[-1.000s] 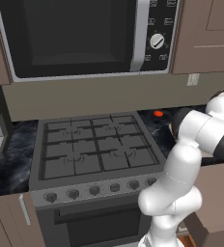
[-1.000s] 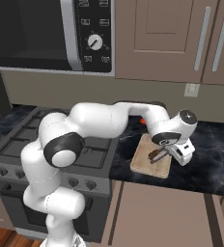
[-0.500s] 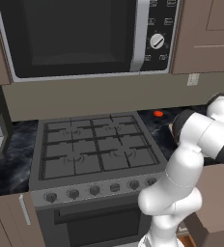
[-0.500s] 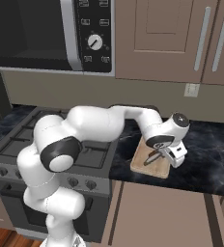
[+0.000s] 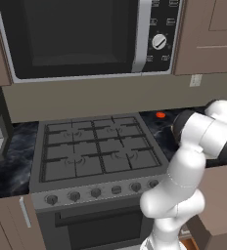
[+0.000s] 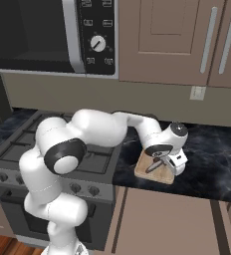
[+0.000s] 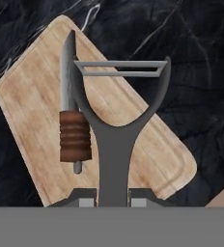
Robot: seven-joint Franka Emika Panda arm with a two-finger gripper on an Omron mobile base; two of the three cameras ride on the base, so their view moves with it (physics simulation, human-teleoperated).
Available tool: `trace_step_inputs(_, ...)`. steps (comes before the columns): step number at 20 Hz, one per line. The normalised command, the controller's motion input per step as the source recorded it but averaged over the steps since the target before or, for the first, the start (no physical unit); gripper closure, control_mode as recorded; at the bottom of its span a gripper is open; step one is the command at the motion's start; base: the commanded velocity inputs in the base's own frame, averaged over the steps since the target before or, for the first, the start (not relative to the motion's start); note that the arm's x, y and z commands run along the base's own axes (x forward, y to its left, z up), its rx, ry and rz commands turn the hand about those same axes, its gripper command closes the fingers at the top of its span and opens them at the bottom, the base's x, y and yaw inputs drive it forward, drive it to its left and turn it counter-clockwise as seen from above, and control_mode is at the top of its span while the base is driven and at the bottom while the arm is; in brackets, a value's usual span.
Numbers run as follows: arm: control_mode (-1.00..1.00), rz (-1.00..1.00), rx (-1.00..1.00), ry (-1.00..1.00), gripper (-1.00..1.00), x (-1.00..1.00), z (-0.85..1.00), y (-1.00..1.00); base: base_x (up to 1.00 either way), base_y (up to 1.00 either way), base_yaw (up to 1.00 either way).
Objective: Open the drawer on the right and place the cutting tools on the cutting board.
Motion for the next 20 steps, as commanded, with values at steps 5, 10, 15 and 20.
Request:
trace_step_inputs(5, -1.0, -0.05, 0.0, 0.0, 1.0, 0.46, -0.09, 0.0, 0.0, 0.0, 0.0)
trace_step_inputs(10, -1.0, 0.0, 0.0, 0.0, -1.0, 0.16, -0.13, -0.03, 0.0, 0.0, 0.0)
trace_step_inputs(15, -1.0, 0.0, 0.0, 0.0, -1.0, 0.02, 0.0, -0.01, 0.0, 0.0, 0.0)
trace_step_inputs(20, -1.0, 0.0, 0.0, 0.0, -1.0, 0.0, 0.0, 0.0, 0.0, 0.0, 0.0)
